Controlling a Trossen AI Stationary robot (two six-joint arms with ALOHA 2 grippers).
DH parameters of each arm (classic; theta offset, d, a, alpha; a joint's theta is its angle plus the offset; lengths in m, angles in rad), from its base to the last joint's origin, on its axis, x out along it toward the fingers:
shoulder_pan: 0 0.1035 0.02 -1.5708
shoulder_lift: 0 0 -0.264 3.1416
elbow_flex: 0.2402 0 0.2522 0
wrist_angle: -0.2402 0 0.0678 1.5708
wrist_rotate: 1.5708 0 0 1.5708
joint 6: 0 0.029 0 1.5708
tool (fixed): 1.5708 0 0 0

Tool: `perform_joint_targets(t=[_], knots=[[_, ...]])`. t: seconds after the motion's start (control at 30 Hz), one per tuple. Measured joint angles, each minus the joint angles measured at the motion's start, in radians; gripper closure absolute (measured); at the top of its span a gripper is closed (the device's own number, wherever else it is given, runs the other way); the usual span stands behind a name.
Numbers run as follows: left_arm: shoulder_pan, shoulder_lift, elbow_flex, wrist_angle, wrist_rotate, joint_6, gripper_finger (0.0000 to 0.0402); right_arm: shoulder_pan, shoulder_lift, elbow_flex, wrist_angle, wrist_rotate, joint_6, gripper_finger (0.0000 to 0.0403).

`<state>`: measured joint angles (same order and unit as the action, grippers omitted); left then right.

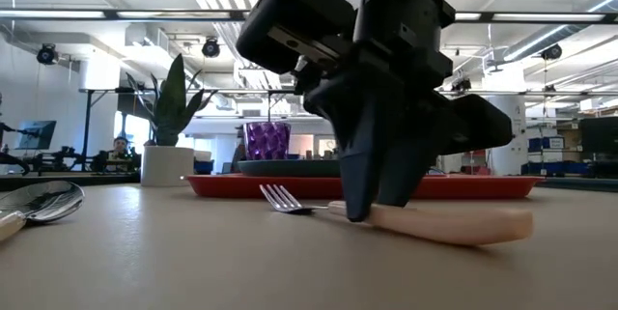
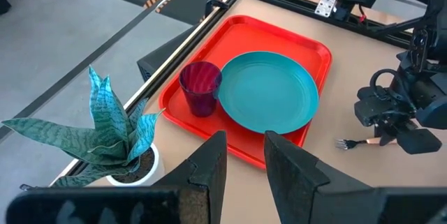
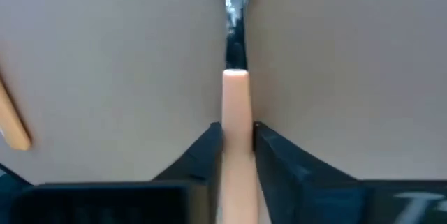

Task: Pick and place plate/cup/fork/spoon on tray
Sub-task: Put the light orange fork on the red tray to the right of the green plate

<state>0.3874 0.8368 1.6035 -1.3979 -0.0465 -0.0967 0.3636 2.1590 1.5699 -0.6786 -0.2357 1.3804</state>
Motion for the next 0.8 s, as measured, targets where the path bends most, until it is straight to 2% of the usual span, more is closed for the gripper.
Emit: perform_joint_targets(t=[0.1,0.4,0.63,0.8], knots=[[0.000,-0.001,0.000,0.000,0.000,0.000,0.0322,0.003,0.000,-0.007,0.000,-0.010,0.000,0.0373],[0.000,0.002,0.000,0.001,0.001,0.000,0.0322,0.005,0.000,-0.022,0.004,-0.025,0.018,0.0373],[0.000,0.004,0.000,0.001,0.002,0.000,0.0322,0.016,-0.008,0.029,-0.022,0.056,0.036,0.0373],[0.000,0.005,0.000,0.001,0.002,0.000,0.0322,0.026,-0.012,0.154,-0.151,0.129,0.034,0.0373]])
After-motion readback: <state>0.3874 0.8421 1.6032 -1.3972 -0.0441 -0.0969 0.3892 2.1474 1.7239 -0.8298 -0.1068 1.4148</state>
